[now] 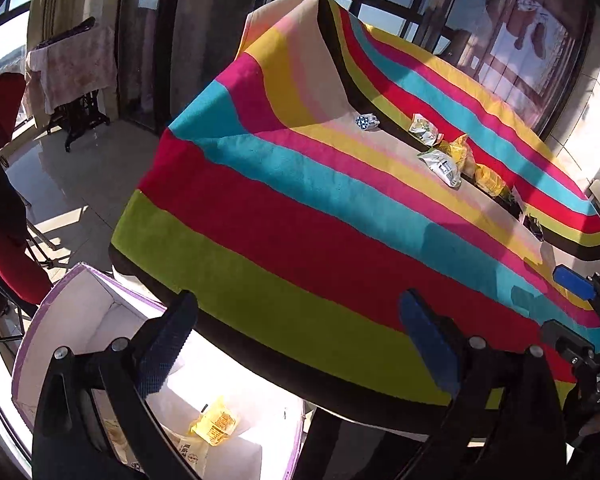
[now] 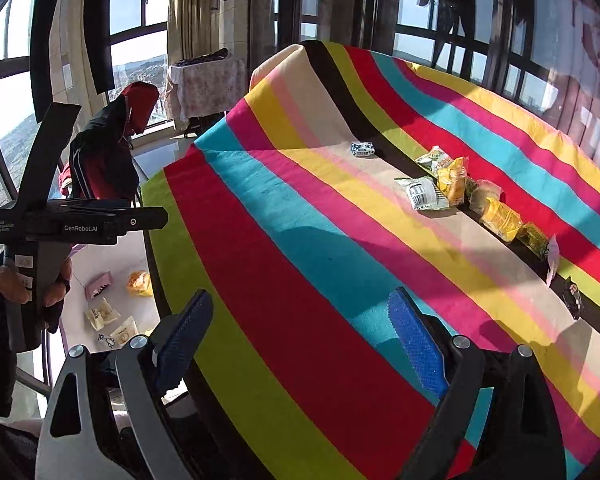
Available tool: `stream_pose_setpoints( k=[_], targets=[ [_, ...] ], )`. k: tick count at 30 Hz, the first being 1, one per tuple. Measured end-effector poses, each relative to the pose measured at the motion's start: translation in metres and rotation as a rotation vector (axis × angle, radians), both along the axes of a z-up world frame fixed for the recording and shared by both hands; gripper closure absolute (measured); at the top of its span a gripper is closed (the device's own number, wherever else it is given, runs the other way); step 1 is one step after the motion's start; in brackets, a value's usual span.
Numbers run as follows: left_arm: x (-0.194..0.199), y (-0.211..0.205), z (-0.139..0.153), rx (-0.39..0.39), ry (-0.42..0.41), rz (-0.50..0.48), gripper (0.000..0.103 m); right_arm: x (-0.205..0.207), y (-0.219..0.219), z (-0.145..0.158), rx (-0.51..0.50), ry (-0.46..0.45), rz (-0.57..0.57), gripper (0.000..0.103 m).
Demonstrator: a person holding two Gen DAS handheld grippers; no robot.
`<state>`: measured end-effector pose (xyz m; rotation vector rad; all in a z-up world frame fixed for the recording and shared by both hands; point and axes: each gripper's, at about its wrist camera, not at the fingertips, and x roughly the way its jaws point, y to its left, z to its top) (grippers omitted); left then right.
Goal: Organize snacks
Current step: 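Move both tools out of the box back over the snacks, then grasp the black candy pack with the right tool while the left tool grasps the green-white pack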
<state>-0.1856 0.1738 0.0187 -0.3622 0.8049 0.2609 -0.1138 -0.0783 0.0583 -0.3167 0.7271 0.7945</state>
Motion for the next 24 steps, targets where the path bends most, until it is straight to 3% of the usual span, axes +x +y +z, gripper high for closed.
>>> stream_pose_setpoints(
  k=[7,11,14,20,24],
  targets=[
    [0.131,-0.073,-0.003,0.024,0.017,-0.166,0.002,0.104,-0.123,-0.020,0.059,0.096,-0.402,0.016],
    [0.183,-0.092,-0.015,0.021,0.076,-0.200,0.002,0.157,-0.181,-0.038,0.072,0.183,-0.586,0.016],
    [0.186,-0.089,-0.015,0.008,0.059,-0.203,0.002,0.184,-0.196,-0.044,0.056,0.214,-0.625,0.016],
    [0.172,-0.079,-0.012,-0.078,-0.009,-0.200,0.002,0.230,-0.181,-0.051,0.039,0.269,-0.640,0.016],
    [0.169,-0.088,-0.012,-0.027,0.023,-0.208,0.002,0.258,-0.152,-0.055,-0.042,0.235,-0.627,0.016]
  ],
)
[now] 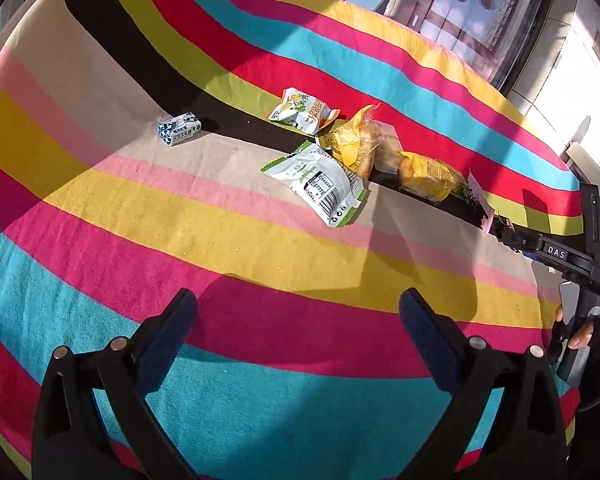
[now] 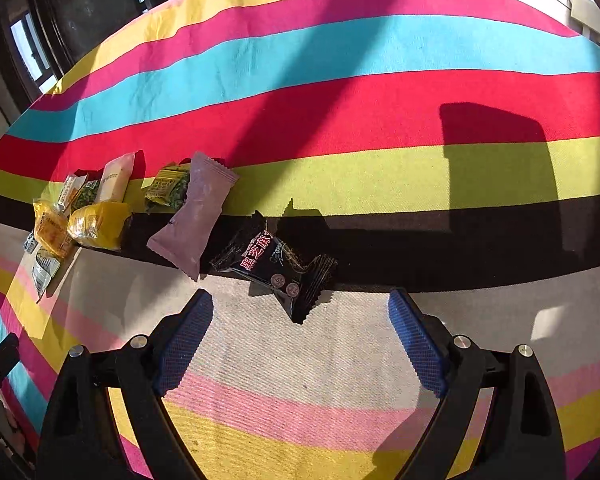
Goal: Organize snacks
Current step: 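Grasp the black candy pack with the right tool while the left tool grasps the green-white pack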
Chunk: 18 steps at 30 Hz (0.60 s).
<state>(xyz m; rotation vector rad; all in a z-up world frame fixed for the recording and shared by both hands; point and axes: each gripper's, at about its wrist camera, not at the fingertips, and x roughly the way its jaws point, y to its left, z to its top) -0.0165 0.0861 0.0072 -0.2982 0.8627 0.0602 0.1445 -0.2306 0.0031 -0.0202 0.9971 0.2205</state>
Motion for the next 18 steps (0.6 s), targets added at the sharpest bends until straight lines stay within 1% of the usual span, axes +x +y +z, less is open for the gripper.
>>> stream_pose_setpoints(
  k=[2,4,5,6,7,8,13,15,17,18],
  targets=[
    [-0.004,-0.005,-0.001,0.030,0.014,-0.013,0.002,0.008,0.012,-0.003,-0.062,-0.005,0.023,0.016],
    [-0.008,-0.005,-0.001,0.036,0.015,-0.024,0.002,0.005,0.018,-0.002,-0.062,-0.020,0.061,0.024],
    [-0.009,-0.003,-0.001,0.026,0.011,-0.025,0.002,0.000,0.019,0.000,-0.060,-0.031,0.073,0.039],
    [-0.009,-0.002,-0.001,0.015,0.006,-0.025,0.002,-0.009,0.021,0.002,-0.060,-0.039,0.090,0.060],
    [-0.009,-0.001,-0.001,0.010,0.004,-0.024,0.002,-0.018,0.023,0.002,-0.061,-0.042,0.103,0.071],
    [-0.009,-0.001,-0.001,0.013,0.004,-0.024,0.002,-0.028,0.024,0.003,-0.060,-0.042,0.115,0.076],
    [-0.006,-0.009,-0.002,0.050,0.022,-0.027,0.002,-0.091,0.029,0.008,0.020,-0.074,0.233,0.078],
    [-0.004,-0.012,-0.002,0.073,0.035,-0.029,0.002,-0.109,0.030,0.008,0.055,-0.082,0.269,0.078],
    [0.000,-0.019,-0.004,0.122,0.066,-0.040,0.002,-0.118,0.032,0.011,0.067,-0.087,0.295,0.078],
    [0.003,-0.024,-0.005,0.167,0.095,-0.062,0.002,-0.121,0.035,0.012,0.048,-0.102,0.301,0.078]
  ],
)
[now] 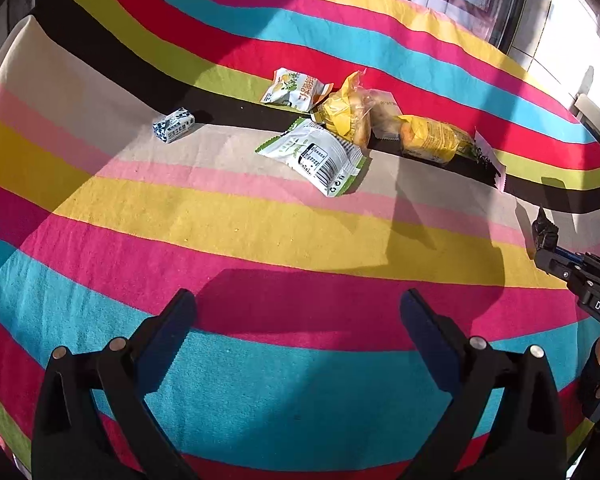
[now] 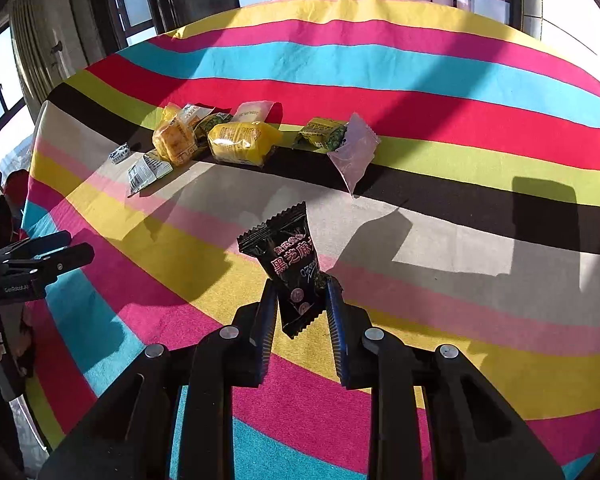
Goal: Organize snacks
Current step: 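Grasp the black candy pack with the right tool while the left tool grasps the green-white pack, then lift both held packs off the table toward the box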
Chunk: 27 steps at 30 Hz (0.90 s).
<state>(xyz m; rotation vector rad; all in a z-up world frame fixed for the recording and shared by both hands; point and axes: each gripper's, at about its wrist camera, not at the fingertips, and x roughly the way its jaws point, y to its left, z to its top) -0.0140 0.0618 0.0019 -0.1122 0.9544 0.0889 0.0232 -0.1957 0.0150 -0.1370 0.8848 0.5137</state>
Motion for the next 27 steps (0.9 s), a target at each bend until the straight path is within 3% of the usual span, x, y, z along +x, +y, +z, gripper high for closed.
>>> stream_pose_setpoints(
  k=[2,4,6,8,11,14,15,17,18,22,27],
  targets=[
    [0.011,-0.010,-0.003,0.080,0.058,-0.046,0.001,0.000,0.002,0.004,0.003,-0.019,0.005,0.078],
    [0.023,-0.005,0.000,0.049,0.085,-0.046,0.001,0.002,0.000,0.003,0.014,-0.007,-0.003,0.078],
    [0.039,0.002,0.004,0.039,0.074,-0.018,0.001,0.004,0.001,0.002,0.018,0.004,-0.007,0.078],
    [0.061,0.004,0.005,0.084,0.042,-0.038,0.001,0.006,0.003,0.001,0.009,0.001,-0.003,0.078],
    [0.096,0.001,-0.001,0.134,0.036,-0.169,0.001,0.001,0.006,0.001,-0.014,-0.015,0.002,0.077],
    [0.119,0.008,-0.004,0.073,0.040,-0.272,0.002,0.000,0.006,0.000,-0.015,-0.021,0.000,0.077],
    [0.122,0.007,-0.003,0.079,0.035,-0.301,0.006,0.001,0.004,0.000,-0.010,-0.020,-0.003,0.077],
    [0.118,0.005,0.003,0.076,0.007,-0.363,0.035,0.001,0.003,0.000,-0.001,-0.017,-0.007,0.077],
    [0.114,0.003,0.006,0.080,0.006,-0.366,0.060,0.001,0.002,0.001,0.003,-0.017,-0.007,0.077],
    [0.081,-0.010,0.006,0.094,-0.019,-0.380,0.063,0.001,0.004,0.000,-0.007,-0.019,-0.010,0.077],
    [0.024,0.002,0.010,-0.089,-0.098,-0.277,0.063,0.000,0.006,0.000,-0.031,-0.032,-0.020,0.078]
  ],
)
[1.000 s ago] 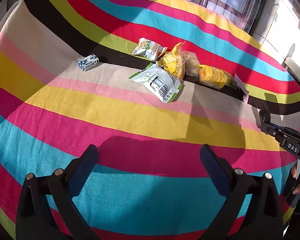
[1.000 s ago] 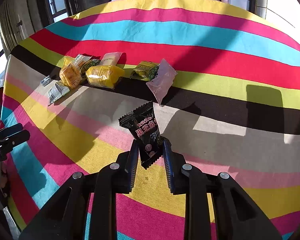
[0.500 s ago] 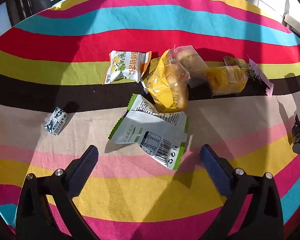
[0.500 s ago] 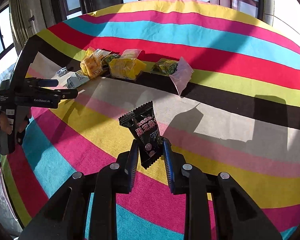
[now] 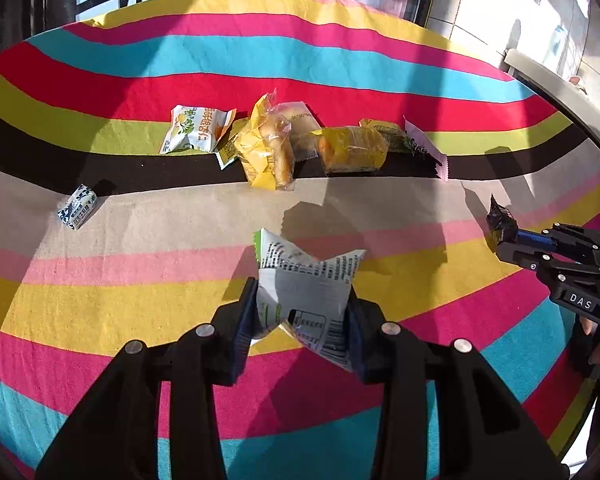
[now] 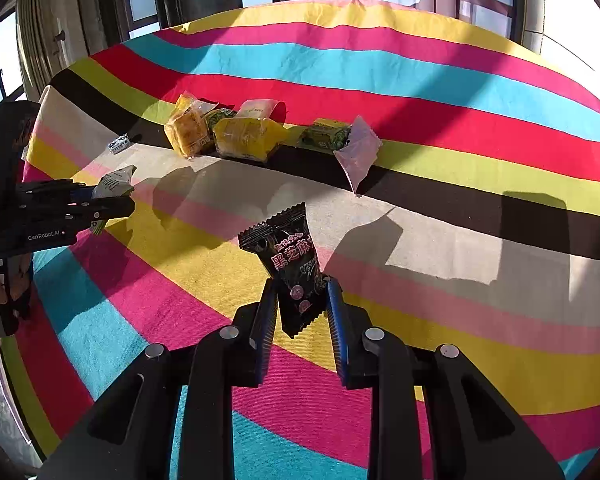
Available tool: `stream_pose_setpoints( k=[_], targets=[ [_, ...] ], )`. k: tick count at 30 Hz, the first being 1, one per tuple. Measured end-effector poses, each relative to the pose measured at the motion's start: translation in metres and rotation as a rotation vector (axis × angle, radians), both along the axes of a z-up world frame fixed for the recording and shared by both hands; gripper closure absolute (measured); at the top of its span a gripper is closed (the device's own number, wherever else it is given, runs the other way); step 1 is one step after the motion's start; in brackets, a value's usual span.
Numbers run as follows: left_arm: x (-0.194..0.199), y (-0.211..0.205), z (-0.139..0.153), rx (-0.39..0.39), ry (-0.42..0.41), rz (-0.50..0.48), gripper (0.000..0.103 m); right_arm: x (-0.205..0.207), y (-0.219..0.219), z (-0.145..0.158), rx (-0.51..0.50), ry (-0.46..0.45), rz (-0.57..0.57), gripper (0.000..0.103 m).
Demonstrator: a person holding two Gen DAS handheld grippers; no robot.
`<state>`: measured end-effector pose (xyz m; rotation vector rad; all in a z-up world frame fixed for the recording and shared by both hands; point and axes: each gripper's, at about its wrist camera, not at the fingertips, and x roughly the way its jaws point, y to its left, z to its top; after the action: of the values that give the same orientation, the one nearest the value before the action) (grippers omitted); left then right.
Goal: Organize snacks
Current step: 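Lift both held packs off the table toward the box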
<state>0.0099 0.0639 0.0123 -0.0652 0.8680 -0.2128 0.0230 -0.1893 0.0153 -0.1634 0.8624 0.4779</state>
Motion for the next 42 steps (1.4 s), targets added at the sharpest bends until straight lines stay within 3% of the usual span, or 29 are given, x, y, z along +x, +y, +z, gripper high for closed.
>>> stream_pose_setpoints(
  k=[4,7,14,23,42],
  targets=[
    [-0.047,0.000,0.010,-0.117,-0.093,0.077,0.063,-0.001,0.000,0.002,0.007,-0.007,-0.002,0.078],
    [-0.069,0.012,0.015,-0.177,-0.137,0.123,0.063,-0.005,-0.004,0.005,0.073,0.032,-0.001,0.078],
    [-0.096,0.029,0.021,-0.246,-0.193,0.183,0.064,-0.056,0.013,0.021,0.165,0.026,0.049,0.078],
    [-0.125,0.034,0.019,-0.282,-0.234,0.175,0.064,-0.081,0.032,0.024,0.093,0.029,0.084,0.078],
    [-0.180,0.072,-0.010,-0.255,-0.179,0.235,0.063,-0.115,0.104,0.007,0.055,0.076,0.253,0.078]
  ],
)
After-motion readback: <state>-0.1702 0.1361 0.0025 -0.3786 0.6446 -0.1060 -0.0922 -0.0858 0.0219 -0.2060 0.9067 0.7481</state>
